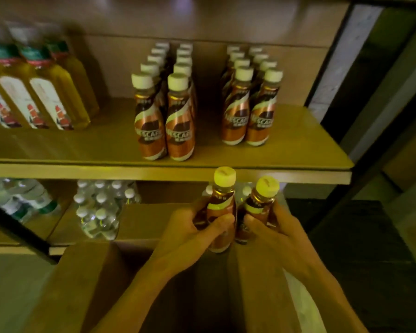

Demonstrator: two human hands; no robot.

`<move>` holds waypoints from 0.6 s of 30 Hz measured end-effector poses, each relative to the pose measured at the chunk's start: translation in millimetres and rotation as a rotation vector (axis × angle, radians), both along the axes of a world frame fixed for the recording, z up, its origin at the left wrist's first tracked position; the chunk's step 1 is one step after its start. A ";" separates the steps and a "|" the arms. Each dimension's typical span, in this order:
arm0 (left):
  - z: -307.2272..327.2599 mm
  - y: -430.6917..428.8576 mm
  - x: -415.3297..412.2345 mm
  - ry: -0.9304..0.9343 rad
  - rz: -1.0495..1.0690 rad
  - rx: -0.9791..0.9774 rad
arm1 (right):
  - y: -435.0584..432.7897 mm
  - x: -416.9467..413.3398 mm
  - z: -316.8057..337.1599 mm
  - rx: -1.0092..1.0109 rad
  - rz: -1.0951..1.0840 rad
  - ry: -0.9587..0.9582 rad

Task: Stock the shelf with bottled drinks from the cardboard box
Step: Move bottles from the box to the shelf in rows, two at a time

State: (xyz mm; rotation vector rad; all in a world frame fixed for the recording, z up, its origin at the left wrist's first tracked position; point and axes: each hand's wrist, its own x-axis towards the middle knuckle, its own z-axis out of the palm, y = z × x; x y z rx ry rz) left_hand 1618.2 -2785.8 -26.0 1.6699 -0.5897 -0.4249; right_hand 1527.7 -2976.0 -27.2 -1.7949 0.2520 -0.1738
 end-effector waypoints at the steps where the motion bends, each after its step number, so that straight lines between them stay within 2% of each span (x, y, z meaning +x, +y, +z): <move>1: 12.1 -9.1 0.2 -0.036 0.001 -0.029 | -7.4 0.5 14.3 -0.031 -0.013 -0.043; 8: 76.4 -55.7 16.2 -0.096 0.073 -0.203 | -42.7 23.5 90.4 -0.145 -0.054 -0.297; 13: 94.9 -76.0 44.3 -0.136 0.188 -0.180 | -51.6 58.3 104.8 -0.148 -0.096 -0.329; 18: 86.8 -91.1 70.5 -0.167 0.262 -0.128 | -53.6 81.5 95.1 -0.115 -0.155 -0.313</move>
